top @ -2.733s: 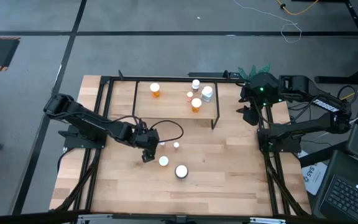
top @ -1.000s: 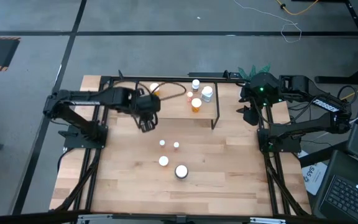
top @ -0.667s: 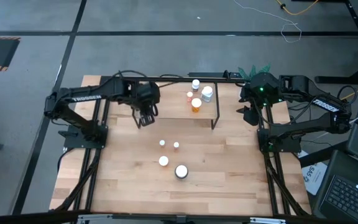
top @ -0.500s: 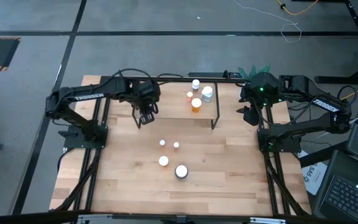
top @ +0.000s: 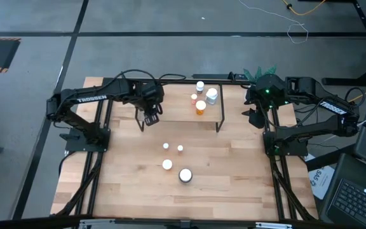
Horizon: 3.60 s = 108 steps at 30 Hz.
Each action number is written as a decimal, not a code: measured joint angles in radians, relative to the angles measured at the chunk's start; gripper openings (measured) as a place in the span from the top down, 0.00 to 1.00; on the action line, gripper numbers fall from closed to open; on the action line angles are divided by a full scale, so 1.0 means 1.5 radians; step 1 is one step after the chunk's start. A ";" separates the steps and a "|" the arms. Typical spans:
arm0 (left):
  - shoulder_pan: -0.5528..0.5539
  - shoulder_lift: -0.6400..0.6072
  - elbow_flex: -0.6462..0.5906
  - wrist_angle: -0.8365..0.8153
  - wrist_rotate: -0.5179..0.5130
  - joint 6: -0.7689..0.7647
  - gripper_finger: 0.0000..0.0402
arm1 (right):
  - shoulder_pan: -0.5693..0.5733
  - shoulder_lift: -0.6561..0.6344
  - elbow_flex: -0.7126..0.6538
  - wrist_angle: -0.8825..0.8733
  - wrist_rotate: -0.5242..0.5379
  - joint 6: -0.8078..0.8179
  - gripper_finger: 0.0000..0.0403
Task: Pick and place medicine bottles onto shelf by color
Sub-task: Put the transparent pill bottle on the shelf, then put the right pink pill bottle on the shelf
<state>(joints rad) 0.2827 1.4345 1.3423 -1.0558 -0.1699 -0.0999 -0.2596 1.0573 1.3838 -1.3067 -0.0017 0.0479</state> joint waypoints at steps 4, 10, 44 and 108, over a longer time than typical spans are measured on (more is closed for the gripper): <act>0.000 0.003 -0.002 0.011 -0.002 -0.004 0.54 | 0.000 0.000 0.000 -0.001 -0.001 0.000 0.42; 0.000 0.002 -0.002 0.036 -0.004 -0.014 0.49 | 0.000 0.000 0.000 -0.001 -0.001 0.000 0.42; -0.276 0.000 0.260 -0.239 -0.070 -0.173 0.48 | 0.268 0.129 0.000 0.270 -0.081 -0.006 0.42; -0.348 0.001 0.259 -0.293 -0.108 -0.241 0.49 | 0.219 0.635 0.000 0.633 -0.022 -0.095 0.44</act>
<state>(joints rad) -0.2387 1.4361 1.7309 -1.4959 -0.3325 -0.4610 0.0692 2.0094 1.3838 -0.3578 -0.0353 -0.0941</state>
